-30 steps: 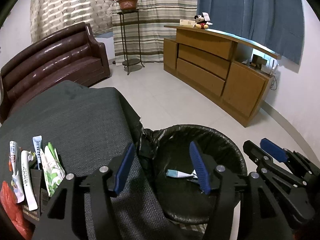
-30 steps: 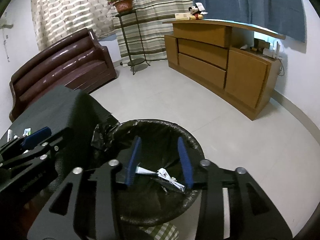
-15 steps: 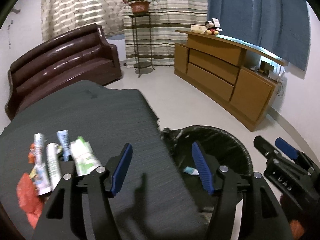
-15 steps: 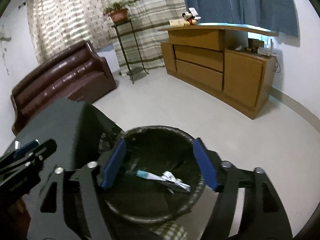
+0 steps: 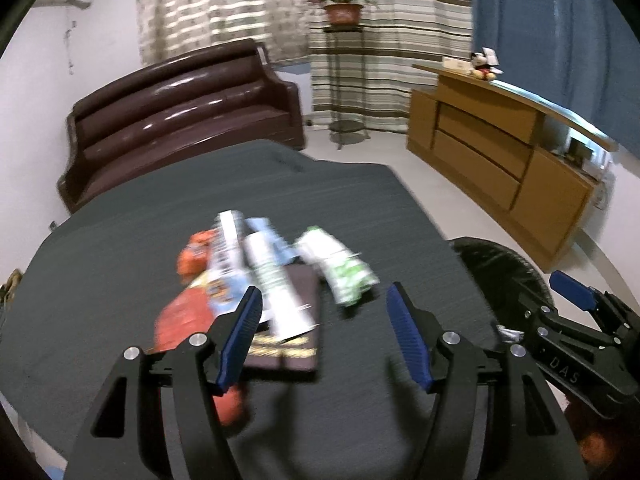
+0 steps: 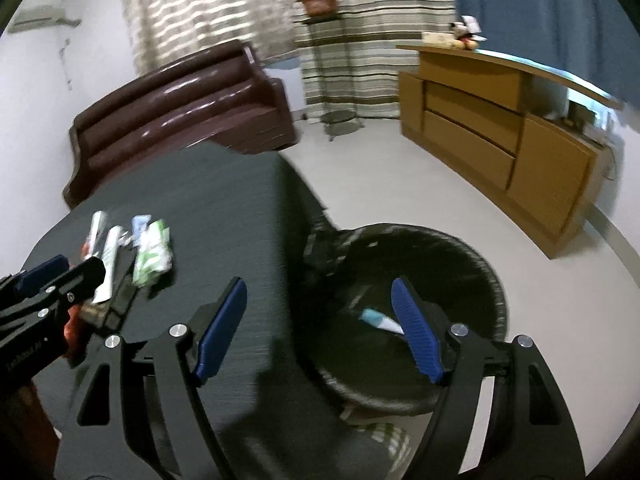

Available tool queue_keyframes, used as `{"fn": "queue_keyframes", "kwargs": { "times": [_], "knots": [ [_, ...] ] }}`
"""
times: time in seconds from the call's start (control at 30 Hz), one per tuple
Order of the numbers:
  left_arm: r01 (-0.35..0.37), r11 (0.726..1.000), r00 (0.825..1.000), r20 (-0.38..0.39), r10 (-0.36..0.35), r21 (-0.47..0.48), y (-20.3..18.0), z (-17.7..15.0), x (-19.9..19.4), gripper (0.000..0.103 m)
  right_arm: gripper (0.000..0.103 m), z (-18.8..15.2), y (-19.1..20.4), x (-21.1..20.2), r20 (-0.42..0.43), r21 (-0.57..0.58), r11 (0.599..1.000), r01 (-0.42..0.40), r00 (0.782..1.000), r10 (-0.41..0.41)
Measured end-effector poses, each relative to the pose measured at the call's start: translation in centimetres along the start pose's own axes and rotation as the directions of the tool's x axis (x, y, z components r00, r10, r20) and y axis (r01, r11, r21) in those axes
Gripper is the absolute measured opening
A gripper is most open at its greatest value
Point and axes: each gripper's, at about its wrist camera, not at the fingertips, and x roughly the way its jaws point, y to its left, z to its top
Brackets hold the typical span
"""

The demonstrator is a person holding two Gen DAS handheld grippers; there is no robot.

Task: Collect trash
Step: 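Grasp the red plastic bag with the left gripper and lift it, then grasp the white printed tube with the right gripper while the left holds the red bag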

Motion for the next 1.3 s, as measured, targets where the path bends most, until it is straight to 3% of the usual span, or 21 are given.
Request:
{"fn": "queue_keyframes", "kwargs": {
  "times": [0.3,0.5,0.53,0.7,0.97,1.3],
  "knots": [
    [-0.100,0.991,0.995,-0.015,0.099,-0.085,5.2,-1.8,-0.8,0.069,0.073,-0.4,4.4,-0.2,-0.020,-0.070,0.997,-0.033,0.999,0.031],
    [-0.098,0.990,0.994,-0.058,0.092,-0.100,6.5,-2.9,0.8,0.069,0.073,-0.5,5.5,0.1,-0.034,-0.082,0.996,-0.041,0.999,0.039],
    [-0.094,0.991,0.994,-0.058,0.089,-0.096,6.4,-3.1,0.7,0.068,0.073,-0.6,5.5,0.2,-0.036,-0.083,0.996,-0.043,0.999,0.040],
    [-0.051,0.995,0.996,-0.080,0.044,-0.091,6.3,-3.7,1.5,0.040,0.073,-0.6,5.9,0.4,-0.047,-0.087,0.995,-0.046,0.998,0.042],
    [-0.015,0.996,0.998,-0.060,0.010,-0.083,7.0,-4.0,0.5,0.032,0.073,-0.6,7.2,0.7,-0.058,-0.102,0.993,-0.055,0.997,0.049],
    [-0.035,0.992,0.999,-0.025,0.032,-0.117,10.6,-4.1,-1.6,0.032,0.073,-0.1,10.0,0.8,-0.049,-0.132,0.987,-0.087,0.996,0.081]
  ]
}}
